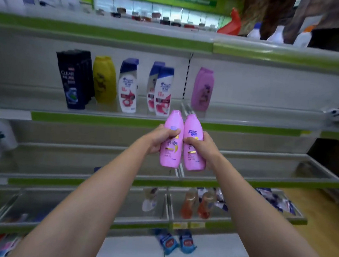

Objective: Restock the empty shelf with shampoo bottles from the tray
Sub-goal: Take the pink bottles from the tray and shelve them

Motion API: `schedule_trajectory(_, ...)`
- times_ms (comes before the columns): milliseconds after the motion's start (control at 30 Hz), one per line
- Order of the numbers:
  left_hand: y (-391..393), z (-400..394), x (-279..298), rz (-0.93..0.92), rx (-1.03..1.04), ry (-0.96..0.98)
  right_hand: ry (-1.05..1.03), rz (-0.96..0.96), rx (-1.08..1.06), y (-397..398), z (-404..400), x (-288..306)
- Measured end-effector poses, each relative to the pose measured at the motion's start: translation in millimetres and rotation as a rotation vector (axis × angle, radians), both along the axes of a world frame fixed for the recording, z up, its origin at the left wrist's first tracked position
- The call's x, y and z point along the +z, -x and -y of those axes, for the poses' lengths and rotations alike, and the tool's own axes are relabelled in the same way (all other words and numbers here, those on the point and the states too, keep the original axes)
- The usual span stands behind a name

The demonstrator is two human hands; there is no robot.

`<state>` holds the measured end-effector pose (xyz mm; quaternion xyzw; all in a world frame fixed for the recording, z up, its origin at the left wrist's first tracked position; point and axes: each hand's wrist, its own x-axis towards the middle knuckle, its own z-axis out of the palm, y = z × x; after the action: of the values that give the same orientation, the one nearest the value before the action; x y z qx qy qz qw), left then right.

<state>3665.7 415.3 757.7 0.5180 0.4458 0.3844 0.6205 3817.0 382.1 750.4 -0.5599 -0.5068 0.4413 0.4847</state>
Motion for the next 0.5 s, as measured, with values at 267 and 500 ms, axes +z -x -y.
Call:
schedule_trajectory(267, -53, -53, 65, -0.051, 0.034, -0.196, -0.101, -0.093, -0.030, -50, -69, 51)
schedule_trajectory(500, -93, -95, 90, -0.002, 0.166, -0.308, -0.209, -0.113, -0.068, -91, -124, 79)
